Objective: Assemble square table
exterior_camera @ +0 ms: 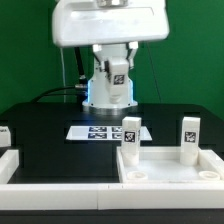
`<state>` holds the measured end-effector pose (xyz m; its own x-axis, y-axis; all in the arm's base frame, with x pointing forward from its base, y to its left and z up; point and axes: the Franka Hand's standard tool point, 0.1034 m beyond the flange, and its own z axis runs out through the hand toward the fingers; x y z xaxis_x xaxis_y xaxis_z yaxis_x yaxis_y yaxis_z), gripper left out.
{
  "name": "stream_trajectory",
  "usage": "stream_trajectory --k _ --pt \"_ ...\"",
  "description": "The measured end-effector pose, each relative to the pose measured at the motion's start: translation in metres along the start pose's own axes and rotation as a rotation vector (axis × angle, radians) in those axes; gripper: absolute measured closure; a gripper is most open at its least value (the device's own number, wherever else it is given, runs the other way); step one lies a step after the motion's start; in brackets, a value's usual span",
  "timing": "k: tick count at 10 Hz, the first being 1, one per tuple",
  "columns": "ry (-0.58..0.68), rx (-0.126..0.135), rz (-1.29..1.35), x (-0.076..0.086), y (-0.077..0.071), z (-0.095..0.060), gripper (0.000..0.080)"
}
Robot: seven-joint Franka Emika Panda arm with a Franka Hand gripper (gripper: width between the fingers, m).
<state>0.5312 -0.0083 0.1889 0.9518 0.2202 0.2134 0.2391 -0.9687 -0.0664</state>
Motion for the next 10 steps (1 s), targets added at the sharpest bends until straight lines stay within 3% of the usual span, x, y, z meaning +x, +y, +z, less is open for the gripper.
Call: stream_trajectory --k 1,3,5,6,7,8,9,10 --pt "0.084 0.004 0.029 0.017 -0.009 -0.004 0.0507" --pt "0.171 -0.03 0.006 0.01 0.001 -0.001 0.0507" --pt "0.152 -0.025 0.004 0.009 -0.002 0.0 0.0507" --pt "0.163 -0.044 -0.001 0.01 -0.001 0.003 0.0507" --pt "0.187 -0.091 -0.002 0.013 -0.004 0.015 0.0507" --pt "0.204 -0.11 0.024 0.028 -0.02 0.027 0.0507" --pt "0.249 -0.139 0.028 0.044 -0.027 0.037 0.0507" --pt "0.282 -0.151 0.055 0.055 -0.034 0.045 0.0507"
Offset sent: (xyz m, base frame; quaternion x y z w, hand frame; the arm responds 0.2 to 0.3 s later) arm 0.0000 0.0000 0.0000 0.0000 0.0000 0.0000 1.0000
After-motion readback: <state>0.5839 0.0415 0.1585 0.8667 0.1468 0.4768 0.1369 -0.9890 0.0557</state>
